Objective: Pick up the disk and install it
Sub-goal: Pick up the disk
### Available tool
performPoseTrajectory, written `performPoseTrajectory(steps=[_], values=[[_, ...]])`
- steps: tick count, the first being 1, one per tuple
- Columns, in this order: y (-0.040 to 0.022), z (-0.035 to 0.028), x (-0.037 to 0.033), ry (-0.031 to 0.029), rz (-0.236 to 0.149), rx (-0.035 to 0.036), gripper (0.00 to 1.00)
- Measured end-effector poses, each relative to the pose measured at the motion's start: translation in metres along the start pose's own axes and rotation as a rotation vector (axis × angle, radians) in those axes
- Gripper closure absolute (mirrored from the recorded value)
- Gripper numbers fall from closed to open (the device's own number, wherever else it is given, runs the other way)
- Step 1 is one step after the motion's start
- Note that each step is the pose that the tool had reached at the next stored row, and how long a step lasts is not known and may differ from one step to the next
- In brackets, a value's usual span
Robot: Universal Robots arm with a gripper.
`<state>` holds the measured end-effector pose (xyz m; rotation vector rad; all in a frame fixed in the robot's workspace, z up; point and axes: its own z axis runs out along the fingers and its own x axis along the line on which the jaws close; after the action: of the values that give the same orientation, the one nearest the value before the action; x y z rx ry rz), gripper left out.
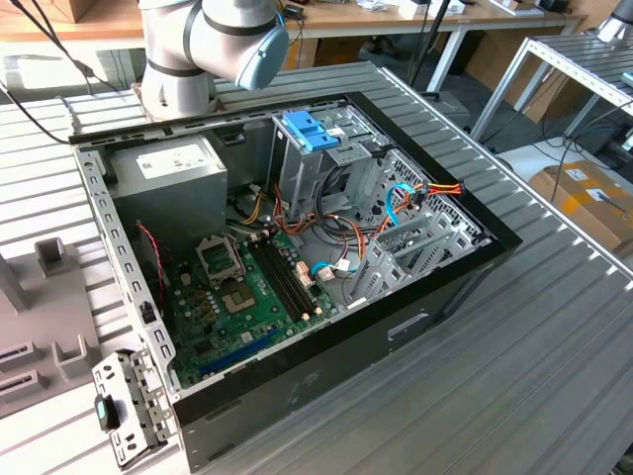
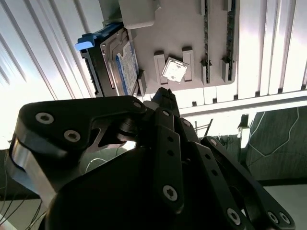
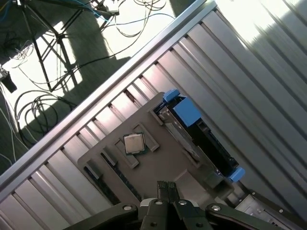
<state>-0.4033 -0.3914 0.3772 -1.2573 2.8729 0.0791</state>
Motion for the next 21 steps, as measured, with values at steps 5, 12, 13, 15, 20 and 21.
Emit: performPoseTrajectory(steps=[5,12,13,15,20,21], values=[[0.0,0.0,0.0,0.0009,-0.021,-0.0005,0.89],[0.0,0.0,0.0,0.0025,-0.057,-0.0014,0.89],[0.0,0.0,0.0,0.0028,-0.063,-0.0016,0.89],[0.0,0.0,0.0,0.0034,-0.074,-0.0019,0.89],[0.0,0.0,0.0,0.0049,-0.11,-0.0027,0.89],[0.0,0.0,0.0,0.0051,-0.115,-0.0028,0.89]])
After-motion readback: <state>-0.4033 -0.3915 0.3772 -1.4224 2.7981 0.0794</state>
